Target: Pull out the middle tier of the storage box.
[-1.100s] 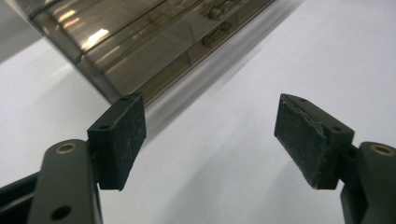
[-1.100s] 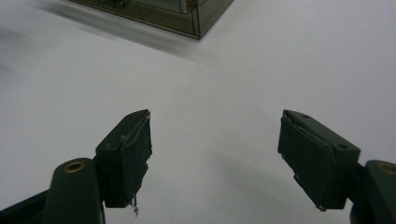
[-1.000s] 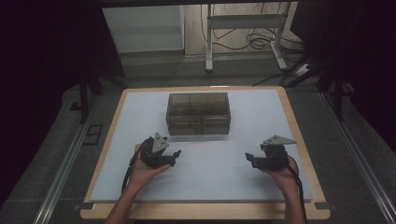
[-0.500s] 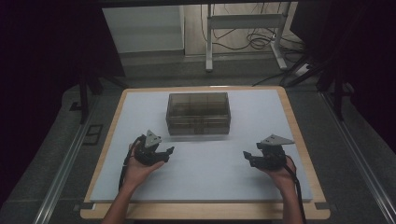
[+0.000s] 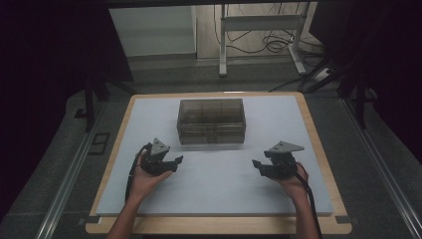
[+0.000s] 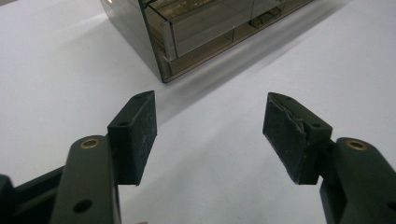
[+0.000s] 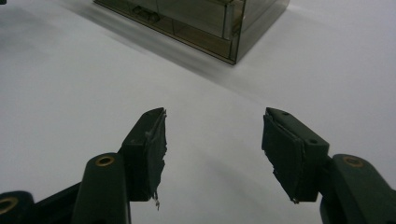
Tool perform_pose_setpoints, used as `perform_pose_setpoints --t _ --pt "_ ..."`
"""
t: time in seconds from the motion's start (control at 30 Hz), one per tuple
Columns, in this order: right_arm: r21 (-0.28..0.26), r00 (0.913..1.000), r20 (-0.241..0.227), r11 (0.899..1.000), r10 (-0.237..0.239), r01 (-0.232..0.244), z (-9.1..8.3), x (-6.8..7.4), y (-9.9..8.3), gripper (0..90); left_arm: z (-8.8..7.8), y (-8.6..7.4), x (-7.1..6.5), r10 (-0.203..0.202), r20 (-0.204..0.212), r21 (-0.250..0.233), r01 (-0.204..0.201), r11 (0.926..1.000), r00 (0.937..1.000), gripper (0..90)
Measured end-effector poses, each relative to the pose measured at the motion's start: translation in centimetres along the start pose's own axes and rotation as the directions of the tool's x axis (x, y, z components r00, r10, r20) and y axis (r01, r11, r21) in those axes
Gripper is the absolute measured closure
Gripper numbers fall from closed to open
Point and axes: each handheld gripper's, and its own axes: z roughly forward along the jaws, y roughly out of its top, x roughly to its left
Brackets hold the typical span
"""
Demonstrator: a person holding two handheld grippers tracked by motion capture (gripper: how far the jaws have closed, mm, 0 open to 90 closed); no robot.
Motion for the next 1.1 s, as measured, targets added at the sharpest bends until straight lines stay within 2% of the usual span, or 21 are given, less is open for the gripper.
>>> perform_pose_setpoints --t 0.1,0.2,0.4,0.7,0.83,0.9,1.0,1.1 --pt "-0.005 1.0 -0.009 1.0 -0.001 0.001 0.1 0.0 0.3 39.6 -0.1 0.0 0.2 -0.007 -0.006 -0.01 0.007 0.9999 1.0 37.4" --pt "-0.012 0.9999 -0.014 1.0 -0.007 0.006 0.3 -0.1 0.6 40.6 -0.1 0.0 0.5 -0.018 0.005 -0.013 0.018 0.9998 0.9998 38.7" --pt "-0.017 0.9984 -0.055 1.0 -0.012 0.011 0.8 -0.2 1.4 42.9 0.2 0.2 0.9 -0.037 0.018 -0.004 0.037 0.9993 0.9992 40.2" --pt "0.011 0.9973 -0.059 0.999 -0.044 0.045 1.3 -0.2 2.0 43.9 0.2 1.3 1.0 -0.001 0.036 -0.015 0.002 0.9999 0.9994 41.6" --pt "0.03 0.996 -0.067 0.998 -0.059 0.061 1.5 -0.4 2.3 44.4 0.2 1.8 1.2 0.023 0.036 -0.002 -0.023 0.9997 0.9991 41.5" --pt "0.042 0.9953 -0.066 0.996 -0.071 0.074 1.7 -0.5 2.7 45.7 0.1 2.1 1.4 0.015 0.048 -0.019 -0.014 0.9997 0.9988 41.7" --pt "0.053 0.9954 -0.053 0.995 -0.08 0.083 1.8 -0.4 3.0 46.2 0.1 2.3 1.5 0.021 0.048 -0.013 -0.02 0.9997 0.9986 41.6" --pt "0.058 0.9944 -0.061 0.994 -0.086 0.089 2.0 -0.4 3.5 46.4 0.2 2.4 1.7 0.026 0.046 -0.01 -0.026 0.9996 0.9986 41.5"
